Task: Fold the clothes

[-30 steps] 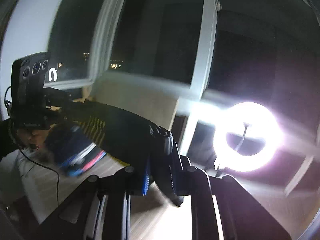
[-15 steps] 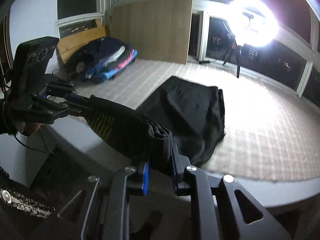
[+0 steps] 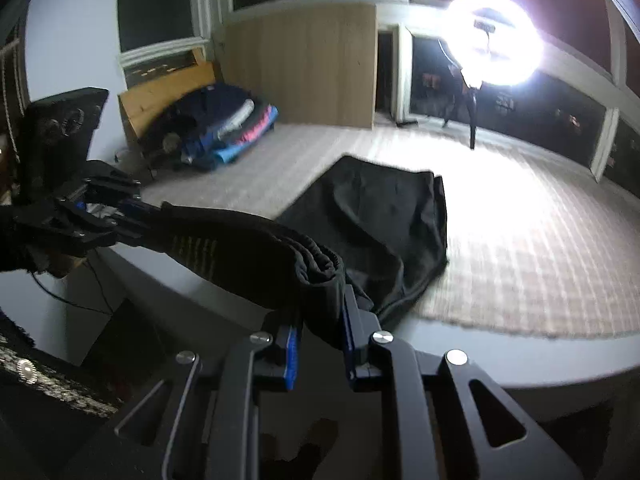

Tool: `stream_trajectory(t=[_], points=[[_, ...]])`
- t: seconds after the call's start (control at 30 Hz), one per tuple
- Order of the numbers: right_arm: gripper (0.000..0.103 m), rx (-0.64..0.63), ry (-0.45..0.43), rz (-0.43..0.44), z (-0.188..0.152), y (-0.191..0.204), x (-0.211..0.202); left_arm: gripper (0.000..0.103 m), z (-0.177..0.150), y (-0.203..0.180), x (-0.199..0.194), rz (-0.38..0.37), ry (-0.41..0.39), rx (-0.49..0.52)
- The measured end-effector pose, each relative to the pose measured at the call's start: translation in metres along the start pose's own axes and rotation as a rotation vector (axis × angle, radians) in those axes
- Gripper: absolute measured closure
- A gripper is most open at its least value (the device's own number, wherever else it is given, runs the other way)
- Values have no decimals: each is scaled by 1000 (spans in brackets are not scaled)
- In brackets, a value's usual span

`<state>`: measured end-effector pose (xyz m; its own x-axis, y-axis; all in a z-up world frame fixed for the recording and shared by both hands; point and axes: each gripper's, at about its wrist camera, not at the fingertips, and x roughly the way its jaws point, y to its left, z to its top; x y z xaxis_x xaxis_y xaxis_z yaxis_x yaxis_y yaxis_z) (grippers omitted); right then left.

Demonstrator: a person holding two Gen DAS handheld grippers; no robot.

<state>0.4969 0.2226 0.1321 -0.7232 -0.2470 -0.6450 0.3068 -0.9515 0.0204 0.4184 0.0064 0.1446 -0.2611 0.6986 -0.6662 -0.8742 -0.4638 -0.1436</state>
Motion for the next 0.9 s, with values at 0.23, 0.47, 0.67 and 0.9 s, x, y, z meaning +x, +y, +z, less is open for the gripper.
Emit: stream_trajectory(t=[0.23,0.47,0.67,0.9], points=[[86,-59,-41,7,63,-33,30,89,61,78,22,39,-57,-64],[86,55,47,55,138,-120,142,89,111,165,90,114,-43,-141],[86,167,184,97,159,-182,255,89,119,232,164,165,46,-244],[85,156,309,81,149,-200,324,83,114,278,220,207,157,-310]])
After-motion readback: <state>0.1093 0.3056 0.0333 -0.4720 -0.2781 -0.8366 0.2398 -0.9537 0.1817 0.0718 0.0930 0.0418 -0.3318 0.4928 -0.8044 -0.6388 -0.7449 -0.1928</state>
